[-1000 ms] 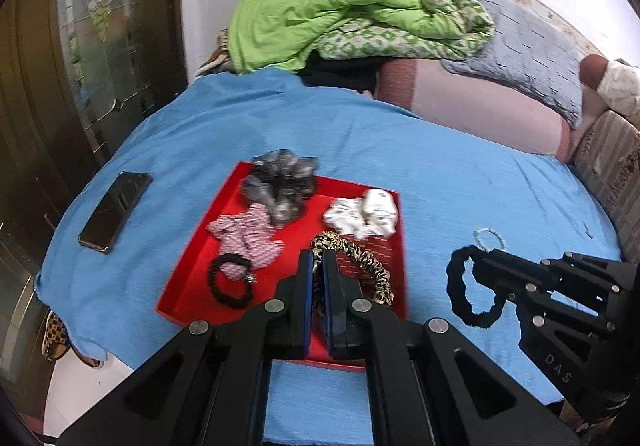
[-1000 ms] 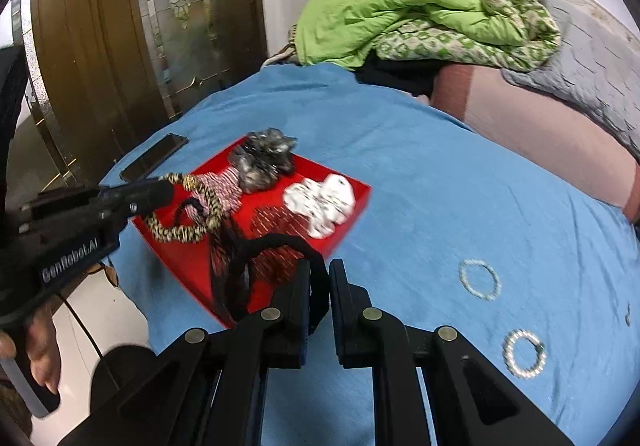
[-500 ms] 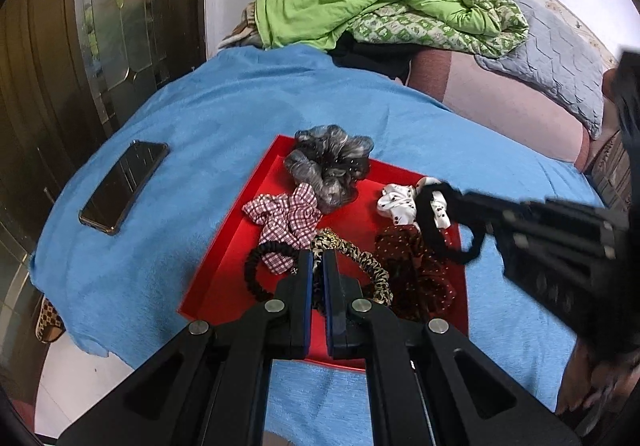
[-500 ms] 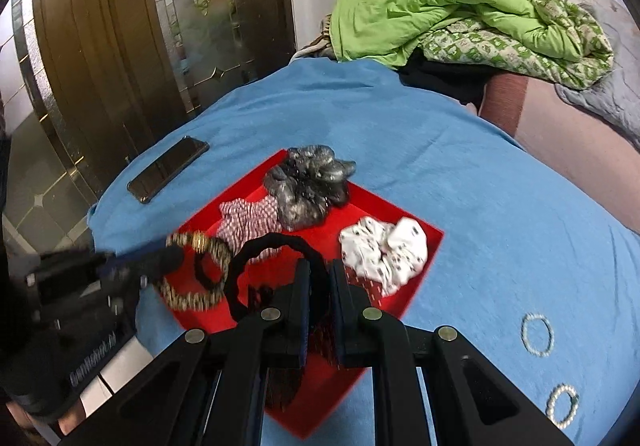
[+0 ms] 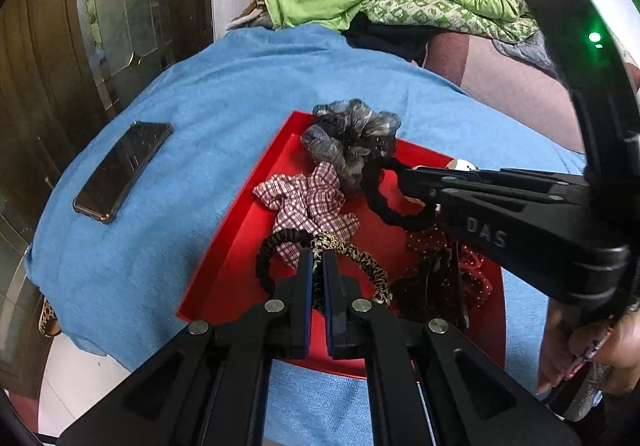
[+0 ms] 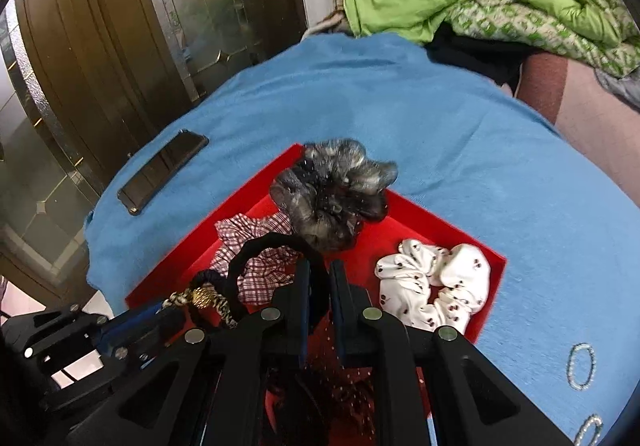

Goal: Organize jewelry
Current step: 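Lower and open both tools to release the bracelets into the tray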

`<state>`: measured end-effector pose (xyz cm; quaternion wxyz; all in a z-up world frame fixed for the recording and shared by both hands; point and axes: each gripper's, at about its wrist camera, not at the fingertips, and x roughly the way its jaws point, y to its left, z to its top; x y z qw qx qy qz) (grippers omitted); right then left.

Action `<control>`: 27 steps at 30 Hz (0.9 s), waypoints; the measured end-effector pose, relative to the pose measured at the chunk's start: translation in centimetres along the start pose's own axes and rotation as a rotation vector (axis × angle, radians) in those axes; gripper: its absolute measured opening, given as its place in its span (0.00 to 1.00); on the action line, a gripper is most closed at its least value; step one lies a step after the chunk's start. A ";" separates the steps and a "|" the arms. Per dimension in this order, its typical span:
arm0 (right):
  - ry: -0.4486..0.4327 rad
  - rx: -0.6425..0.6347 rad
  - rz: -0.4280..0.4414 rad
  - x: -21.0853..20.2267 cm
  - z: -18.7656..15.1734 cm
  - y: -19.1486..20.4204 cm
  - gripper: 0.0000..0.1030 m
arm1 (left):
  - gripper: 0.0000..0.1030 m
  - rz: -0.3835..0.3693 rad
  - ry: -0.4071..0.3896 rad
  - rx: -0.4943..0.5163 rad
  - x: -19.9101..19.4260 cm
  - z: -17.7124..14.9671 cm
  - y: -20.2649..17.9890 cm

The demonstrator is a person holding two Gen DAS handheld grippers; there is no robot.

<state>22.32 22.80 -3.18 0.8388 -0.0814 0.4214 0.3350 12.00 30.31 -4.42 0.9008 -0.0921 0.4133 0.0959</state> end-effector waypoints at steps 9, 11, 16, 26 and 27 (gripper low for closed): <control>0.081 -0.001 0.026 3.0 -1.1 -0.4 0.11 | 0.05 0.009 0.026 -0.011 1.0 -0.5 -0.2; 0.091 -0.006 0.030 3.3 -1.4 -0.3 0.11 | 0.05 0.012 0.030 -0.017 1.1 -0.5 -0.1; 0.091 -0.002 0.037 3.4 -1.5 -0.3 0.12 | 0.09 0.012 0.027 -0.036 0.9 -0.4 0.2; 0.061 0.001 0.053 2.3 -1.2 -0.2 0.36 | 0.34 0.042 -0.021 -0.047 -1.0 0.2 0.2; 0.055 0.000 0.055 2.0 -1.2 -0.1 0.37 | 0.37 0.051 -0.028 -0.046 -1.4 0.3 0.1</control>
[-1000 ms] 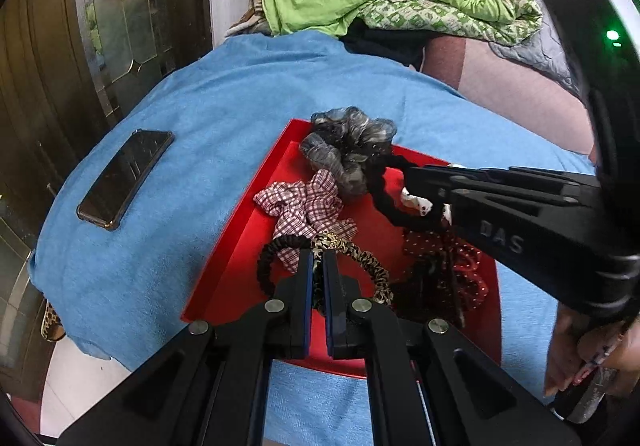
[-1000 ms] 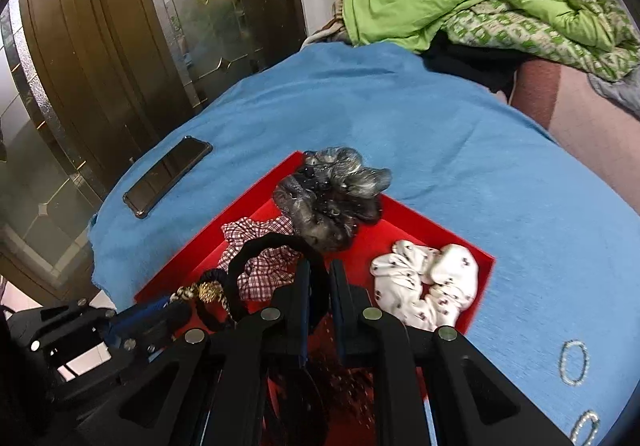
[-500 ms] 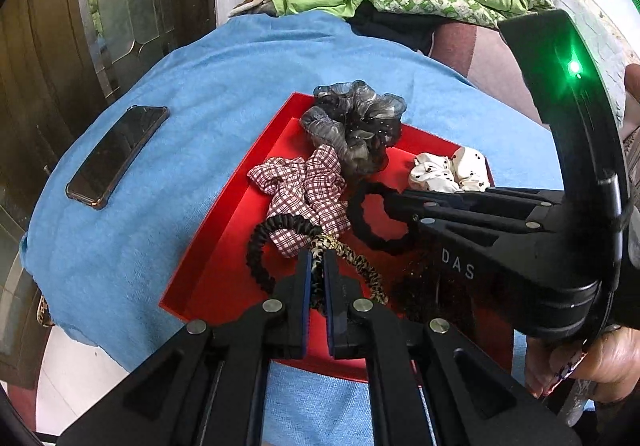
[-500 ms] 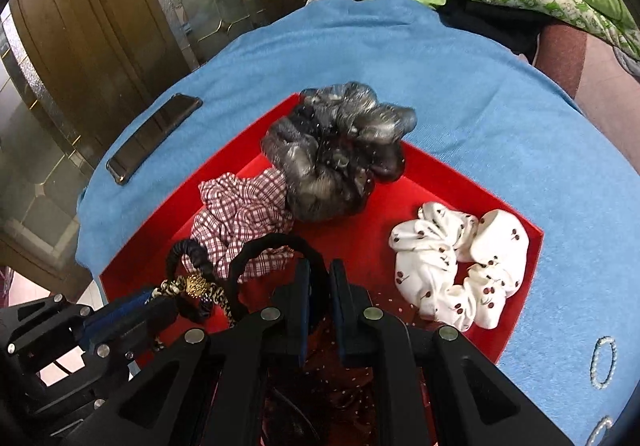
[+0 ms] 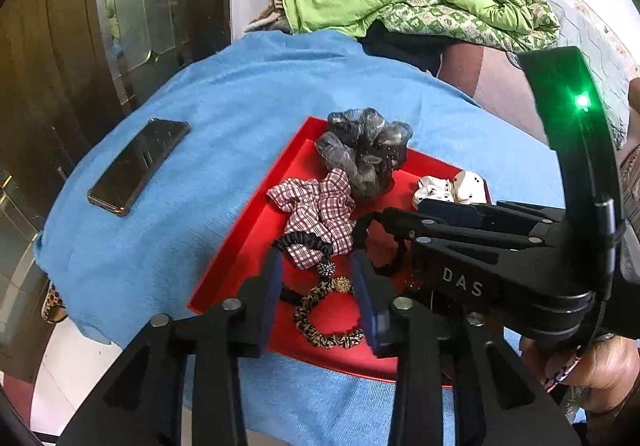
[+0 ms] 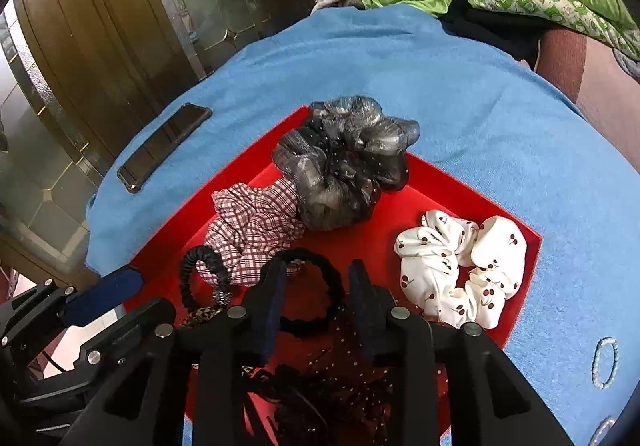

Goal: Organize jewelry
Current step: 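Lower and open both tools to release the bracelets into the tray, then move both open tools back to the last two bracelets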

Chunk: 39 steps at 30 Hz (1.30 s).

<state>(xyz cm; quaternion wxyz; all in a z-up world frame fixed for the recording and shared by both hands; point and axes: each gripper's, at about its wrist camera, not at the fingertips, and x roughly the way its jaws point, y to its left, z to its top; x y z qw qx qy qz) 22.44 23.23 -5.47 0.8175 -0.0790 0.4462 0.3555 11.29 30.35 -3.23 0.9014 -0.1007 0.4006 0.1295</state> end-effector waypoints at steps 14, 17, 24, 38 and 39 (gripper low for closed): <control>-0.079 -0.024 -0.050 -6.0 -2.0 0.2 0.41 | 0.40 0.056 -0.045 0.026 -3.4 0.1 -2.0; -0.089 -0.019 -0.071 -7.4 -3.0 -0.5 0.42 | 0.43 0.071 -0.062 0.050 -4.4 0.0 -3.2; -0.105 0.026 -0.125 -10.6 -5.8 -3.1 0.45 | 0.48 0.072 -0.092 0.109 -6.1 -0.5 -7.0; -0.114 0.170 -0.227 -15.7 -11.9 -8.3 0.45 | 0.49 0.018 -0.078 0.171 -7.1 -2.1 -12.8; -0.116 0.178 -0.230 -16.1 -12.3 -8.6 0.45 | 0.49 0.014 -0.074 0.171 -7.1 -2.2 -13.0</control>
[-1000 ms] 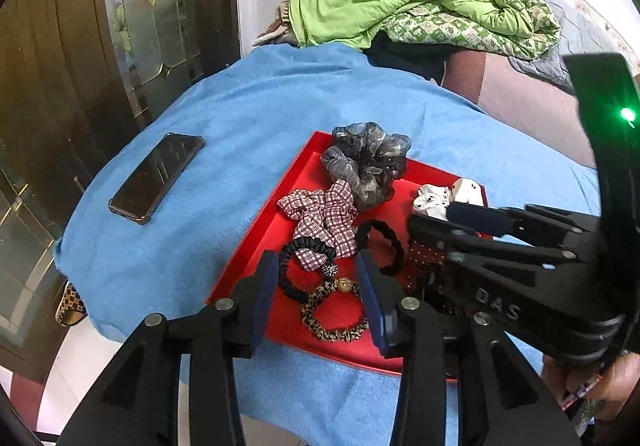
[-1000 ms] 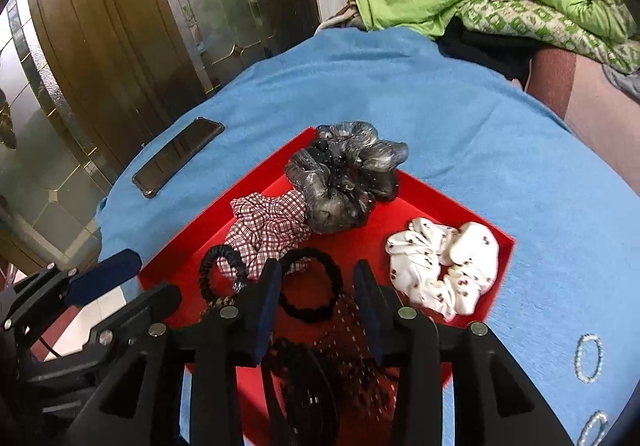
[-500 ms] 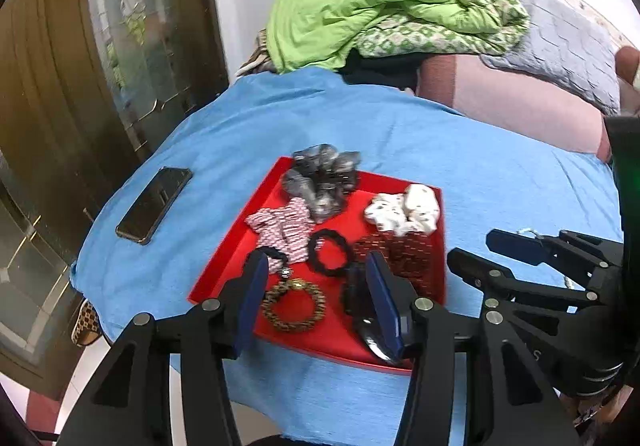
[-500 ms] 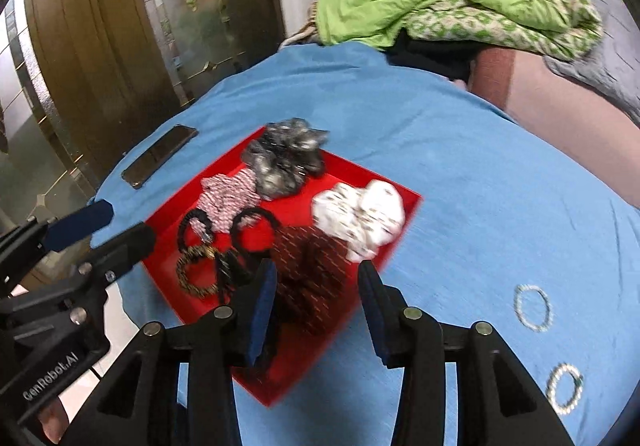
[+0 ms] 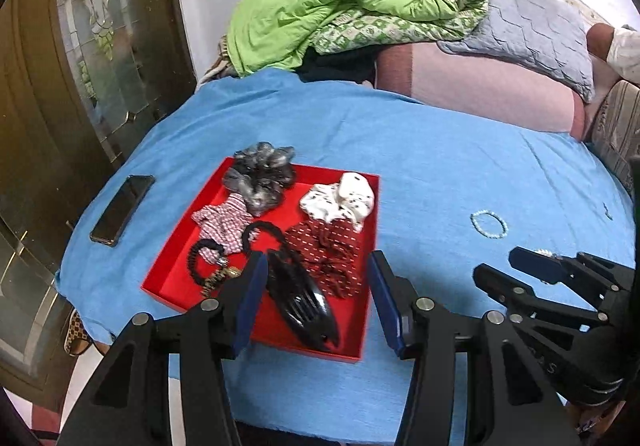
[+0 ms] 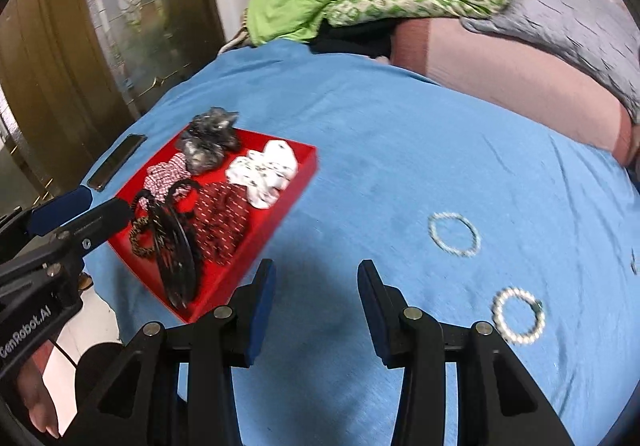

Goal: Organize jewelry
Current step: 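Move both open tools back to the last two bracelets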

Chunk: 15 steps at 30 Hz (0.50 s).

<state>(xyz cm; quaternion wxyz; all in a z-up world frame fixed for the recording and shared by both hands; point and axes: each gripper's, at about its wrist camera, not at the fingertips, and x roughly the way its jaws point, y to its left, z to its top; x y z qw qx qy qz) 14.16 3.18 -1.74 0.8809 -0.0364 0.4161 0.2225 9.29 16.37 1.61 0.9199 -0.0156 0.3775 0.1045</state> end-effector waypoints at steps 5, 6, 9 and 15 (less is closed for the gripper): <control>-0.016 0.025 -0.038 -1.7 -1.9 -2.6 0.46 | 0.49 -0.033 0.027 0.018 0.1 -0.1 -1.9; -0.016 0.037 -0.051 -2.0 -2.4 -3.5 0.46 | 0.49 -0.038 0.027 0.027 0.1 -0.1 -2.5; -0.005 0.078 -0.078 -2.6 -3.7 -6.0 0.47 | 0.49 -0.066 0.033 0.055 0.4 -0.2 -4.3; 0.010 0.200 -0.154 -3.9 -6.4 -12.4 0.47 | 0.49 -0.123 0.067 0.108 2.2 0.5 -8.5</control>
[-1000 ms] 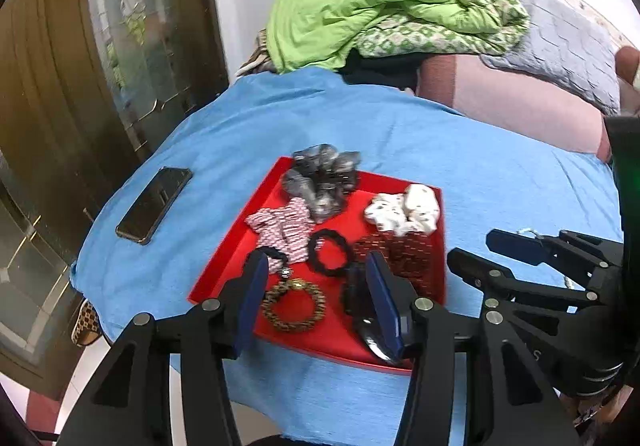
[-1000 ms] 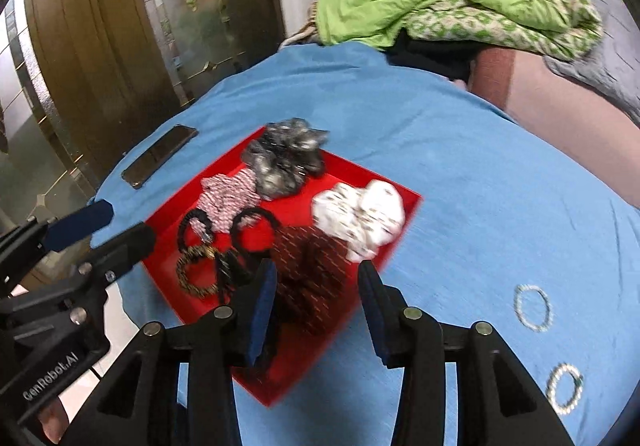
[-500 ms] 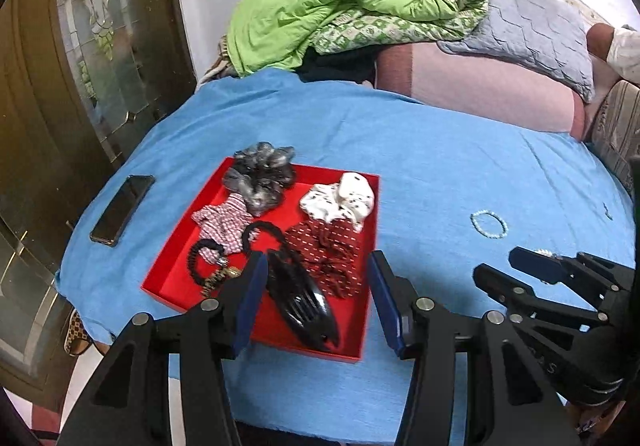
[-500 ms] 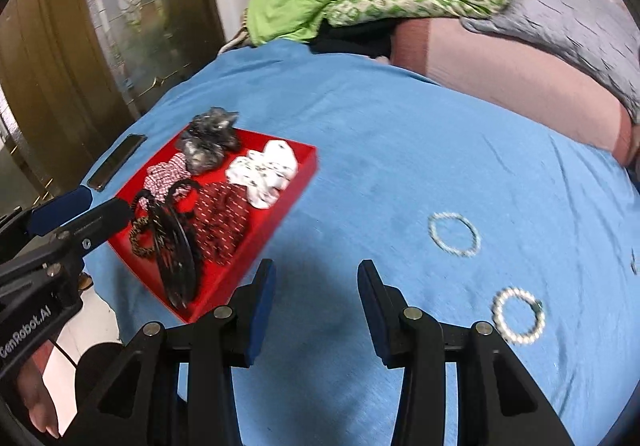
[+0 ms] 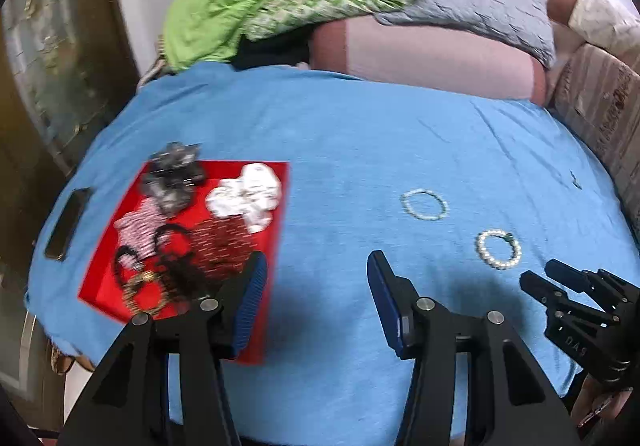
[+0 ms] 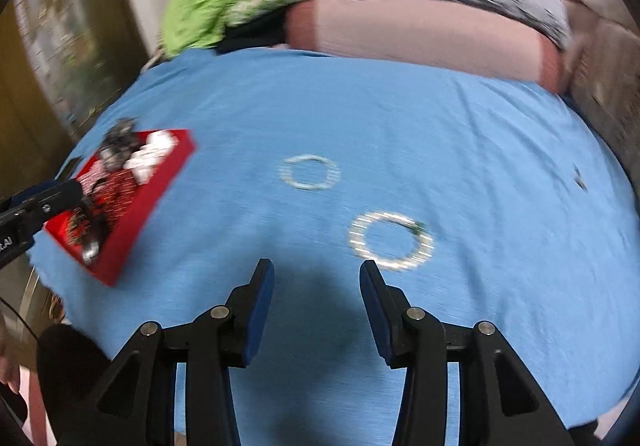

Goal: Organize jewelry
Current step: 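Move both open tools back to the last two bracelets, then grasp the pale green bead bracelet with the left tool while the right tool grasps the pearl bracelet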

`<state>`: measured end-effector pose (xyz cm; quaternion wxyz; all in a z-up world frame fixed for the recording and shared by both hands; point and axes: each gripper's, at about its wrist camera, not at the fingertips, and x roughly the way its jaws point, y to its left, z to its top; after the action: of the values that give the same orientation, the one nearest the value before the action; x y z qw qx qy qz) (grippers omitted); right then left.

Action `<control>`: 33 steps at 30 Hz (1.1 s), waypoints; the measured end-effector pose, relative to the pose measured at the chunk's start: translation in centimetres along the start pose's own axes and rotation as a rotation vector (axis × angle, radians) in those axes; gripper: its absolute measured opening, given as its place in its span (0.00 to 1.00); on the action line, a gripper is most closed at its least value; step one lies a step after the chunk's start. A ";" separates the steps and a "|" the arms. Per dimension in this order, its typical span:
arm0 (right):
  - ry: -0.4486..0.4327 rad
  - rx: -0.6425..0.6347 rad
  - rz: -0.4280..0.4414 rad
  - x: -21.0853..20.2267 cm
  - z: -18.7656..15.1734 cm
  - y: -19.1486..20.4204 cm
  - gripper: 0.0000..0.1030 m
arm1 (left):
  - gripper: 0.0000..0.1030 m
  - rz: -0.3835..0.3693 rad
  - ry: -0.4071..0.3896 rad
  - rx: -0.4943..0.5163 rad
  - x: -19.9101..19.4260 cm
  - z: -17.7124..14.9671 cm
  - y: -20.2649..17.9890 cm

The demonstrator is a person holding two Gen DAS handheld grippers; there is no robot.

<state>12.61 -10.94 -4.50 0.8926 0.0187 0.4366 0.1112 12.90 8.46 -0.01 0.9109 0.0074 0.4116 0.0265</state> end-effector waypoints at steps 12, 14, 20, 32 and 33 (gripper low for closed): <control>0.025 0.136 -0.055 2.0 -0.3 -7.2 0.47 | 0.49 -0.105 0.074 0.031 8.9 3.6 -5.6; 0.035 0.148 -0.048 3.0 -0.1 -7.6 0.47 | 0.49 -0.113 0.082 0.033 10.4 4.2 -6.1; 0.054 0.180 -0.038 5.4 0.2 -8.6 0.47 | 0.49 -0.132 0.118 0.039 15.3 5.8 -7.0; 0.050 0.226 -0.012 7.0 0.1 -9.2 0.47 | 0.49 -0.189 0.157 0.101 20.1 6.1 -8.8; 0.049 0.225 -0.012 7.1 0.1 -9.2 0.47 | 0.49 -0.198 0.161 0.104 20.3 6.0 -8.9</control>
<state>18.58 -18.38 -11.10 0.8744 0.1136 0.4683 0.0567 31.22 0.76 -11.56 0.8716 0.0119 0.4827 -0.0844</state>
